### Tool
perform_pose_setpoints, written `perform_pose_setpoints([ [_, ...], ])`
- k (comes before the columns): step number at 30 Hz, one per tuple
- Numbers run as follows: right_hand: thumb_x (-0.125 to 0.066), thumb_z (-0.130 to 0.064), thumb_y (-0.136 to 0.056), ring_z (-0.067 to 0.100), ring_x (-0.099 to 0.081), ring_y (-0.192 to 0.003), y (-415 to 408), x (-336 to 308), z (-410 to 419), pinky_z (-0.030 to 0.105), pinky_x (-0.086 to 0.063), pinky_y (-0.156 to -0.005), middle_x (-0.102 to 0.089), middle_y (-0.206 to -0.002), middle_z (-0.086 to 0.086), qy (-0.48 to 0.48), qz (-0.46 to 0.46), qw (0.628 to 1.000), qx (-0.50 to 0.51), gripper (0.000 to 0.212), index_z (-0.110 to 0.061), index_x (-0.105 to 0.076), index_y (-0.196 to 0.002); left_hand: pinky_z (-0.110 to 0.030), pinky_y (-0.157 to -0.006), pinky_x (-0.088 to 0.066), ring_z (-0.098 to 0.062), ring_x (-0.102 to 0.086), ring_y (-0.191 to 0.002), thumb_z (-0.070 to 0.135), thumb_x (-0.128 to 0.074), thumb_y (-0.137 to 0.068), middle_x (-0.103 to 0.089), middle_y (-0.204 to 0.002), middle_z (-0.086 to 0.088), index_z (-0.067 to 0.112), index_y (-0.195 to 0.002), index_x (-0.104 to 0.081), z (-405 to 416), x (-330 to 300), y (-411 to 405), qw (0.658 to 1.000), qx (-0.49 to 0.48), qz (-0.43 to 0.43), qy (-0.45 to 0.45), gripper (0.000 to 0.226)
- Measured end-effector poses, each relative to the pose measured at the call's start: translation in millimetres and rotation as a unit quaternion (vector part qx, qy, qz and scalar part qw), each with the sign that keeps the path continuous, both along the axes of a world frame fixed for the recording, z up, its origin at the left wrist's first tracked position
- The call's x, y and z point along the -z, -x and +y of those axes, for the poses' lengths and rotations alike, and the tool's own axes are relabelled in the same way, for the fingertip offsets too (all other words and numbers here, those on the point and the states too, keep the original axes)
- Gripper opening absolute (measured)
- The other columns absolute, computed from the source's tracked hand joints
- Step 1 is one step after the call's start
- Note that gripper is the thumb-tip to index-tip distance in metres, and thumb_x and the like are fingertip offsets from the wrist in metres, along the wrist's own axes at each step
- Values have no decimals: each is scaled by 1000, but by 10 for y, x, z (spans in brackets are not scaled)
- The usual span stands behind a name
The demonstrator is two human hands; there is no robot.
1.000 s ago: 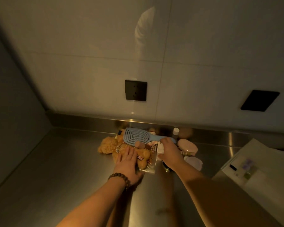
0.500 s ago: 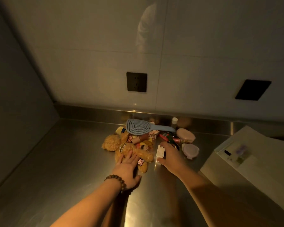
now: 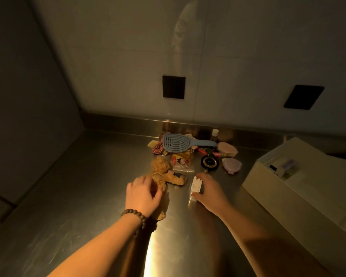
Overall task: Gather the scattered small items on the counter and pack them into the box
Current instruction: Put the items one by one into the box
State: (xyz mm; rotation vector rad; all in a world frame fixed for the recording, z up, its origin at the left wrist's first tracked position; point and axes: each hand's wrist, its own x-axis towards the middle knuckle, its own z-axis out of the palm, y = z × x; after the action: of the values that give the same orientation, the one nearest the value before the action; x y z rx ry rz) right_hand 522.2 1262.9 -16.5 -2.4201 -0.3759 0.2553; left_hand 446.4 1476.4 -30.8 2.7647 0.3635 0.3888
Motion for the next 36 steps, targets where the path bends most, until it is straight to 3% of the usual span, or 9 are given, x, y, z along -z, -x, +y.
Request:
perform_pose_setpoints([
  [3, -73, -18, -81, 18, -48, -125, 31, 3, 32, 24, -44, -93, -45, -139, -2, 2, 13, 1000, -11, 63, -25, -42, -135, -41, -103, -33, -26, -39, -122, 75, -47, -71, -43, -132, -8, 17, -128, -43, -73, -20, -136, 992, -62, 98, 38, 80],
  [6, -70, -17, -83, 19, -44, -130, 21, -7, 40, 28, -43, -99, -40, -145, -2, 20, 21, 999, -14, 68, -24, -36, -142, -43, -111, -21, -29, -23, -137, 74, -60, -64, -25, -149, -10, 14, -144, -21, -163, 19, -266, 980, -61, 177, 66, 107],
  [11, -73, -20, -80, 16, -48, -124, 8, -23, -13, 19, -39, -90, -45, -138, -2, 5, -5, 1000, -13, 64, -24, -43, -136, -37, -99, -34, -22, -45, -113, 48, -59, -80, -55, -118, -4, 17, -113, -54, -126, 37, -315, 991, -52, 124, 5, 46],
  [14, -74, -20, -80, 15, -45, -126, -36, -103, -99, 19, -35, -91, -44, -140, -3, -41, -13, 999, -1, 67, -25, -41, -138, -36, -90, -41, -22, -50, -101, 41, -58, -81, -57, -100, -3, 19, -95, -57, -62, -46, -305, 994, -37, 93, 38, 26],
  [23, -77, -28, -75, 5, -50, -105, -471, -1021, -771, 6, -36, -74, -49, -120, -10, -112, -160, 978, 70, 65, -25, -46, -132, -41, -94, -45, -22, -48, -110, 35, -65, -79, -55, -116, -3, 20, -115, -53, -591, -695, -809, 990, 49, -53, 121, 41],
  [26, -78, -24, -74, 14, -54, -107, -634, -1298, -1249, 22, -49, -85, -53, -121, -2, -133, -198, 964, 114, 63, -19, -49, -130, -37, -89, -42, -24, -50, -106, 33, -66, -79, -57, -111, -6, 17, -112, -55, -945, -948, -1042, 984, 99, -91, 113, 37],
  [29, -78, -23, -74, 24, -58, -107, -744, -1318, -1806, 39, -51, -88, -58, -118, 8, -101, -177, 960, 191, 54, -15, -54, -122, -36, -87, -42, -22, -49, -104, 31, -65, -79, -56, -109, -4, 18, -108, -55, -1334, -1101, -1226, 979, 120, -112, 122, 34],
  [32, -80, -22, -72, 21, -61, -97, -797, -1088, -2213, 22, -50, -66, -61, -108, 6, -95, -115, 962, 230, 49, -14, -57, -115, -40, -84, -46, -23, -49, -100, 31, -65, -77, -56, -104, -4, 19, -103, -56, -1660, -1142, -1380, 978, 130, -108, 118, 30],
  [36, -83, -25, -69, 23, -55, -110, -935, -703, -2394, 20, -36, -84, -56, -124, 11, -10, -71, 978, 194, 69, -9, -52, -128, -38, -82, -42, -25, -49, -98, 28, -66, -75, -57, -102, -5, 17, -102, -56, -1914, -1071, -1537, 977, 158, -107, 97, 31],
])
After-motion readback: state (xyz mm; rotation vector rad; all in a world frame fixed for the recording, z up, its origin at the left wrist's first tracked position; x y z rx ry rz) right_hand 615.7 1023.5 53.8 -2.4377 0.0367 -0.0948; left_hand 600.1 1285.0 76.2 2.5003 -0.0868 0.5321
